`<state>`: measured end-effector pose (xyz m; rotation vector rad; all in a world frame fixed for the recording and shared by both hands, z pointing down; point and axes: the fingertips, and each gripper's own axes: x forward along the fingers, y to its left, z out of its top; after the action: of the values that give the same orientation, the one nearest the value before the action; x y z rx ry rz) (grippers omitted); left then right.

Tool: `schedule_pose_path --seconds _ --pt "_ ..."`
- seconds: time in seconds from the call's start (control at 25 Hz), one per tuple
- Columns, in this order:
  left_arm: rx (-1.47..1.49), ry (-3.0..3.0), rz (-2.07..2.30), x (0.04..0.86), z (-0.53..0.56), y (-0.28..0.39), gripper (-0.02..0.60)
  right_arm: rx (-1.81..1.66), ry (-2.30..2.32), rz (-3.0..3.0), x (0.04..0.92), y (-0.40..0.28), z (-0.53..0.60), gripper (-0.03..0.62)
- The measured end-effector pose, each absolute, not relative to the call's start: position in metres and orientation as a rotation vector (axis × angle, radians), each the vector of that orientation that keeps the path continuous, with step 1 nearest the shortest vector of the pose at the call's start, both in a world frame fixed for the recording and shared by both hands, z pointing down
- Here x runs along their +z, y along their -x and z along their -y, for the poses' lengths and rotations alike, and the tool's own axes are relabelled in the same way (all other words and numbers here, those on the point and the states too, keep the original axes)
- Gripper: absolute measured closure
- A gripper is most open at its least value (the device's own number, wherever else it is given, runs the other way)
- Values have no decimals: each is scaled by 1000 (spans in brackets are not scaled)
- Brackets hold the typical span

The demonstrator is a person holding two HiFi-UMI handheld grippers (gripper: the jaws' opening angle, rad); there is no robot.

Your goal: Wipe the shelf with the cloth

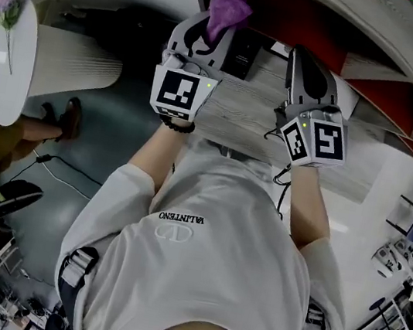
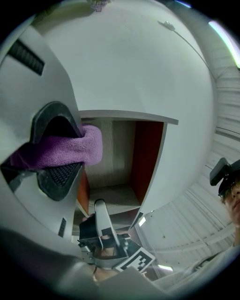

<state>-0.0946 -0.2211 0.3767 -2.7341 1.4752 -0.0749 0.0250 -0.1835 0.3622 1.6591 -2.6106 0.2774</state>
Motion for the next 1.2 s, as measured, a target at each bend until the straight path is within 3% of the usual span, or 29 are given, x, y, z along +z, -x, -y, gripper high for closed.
schedule_pose_path --seconds 1.2 --pt "-179 2651 -1630 400 240 95 492 389 -1606 2616 388 -41 201 595"
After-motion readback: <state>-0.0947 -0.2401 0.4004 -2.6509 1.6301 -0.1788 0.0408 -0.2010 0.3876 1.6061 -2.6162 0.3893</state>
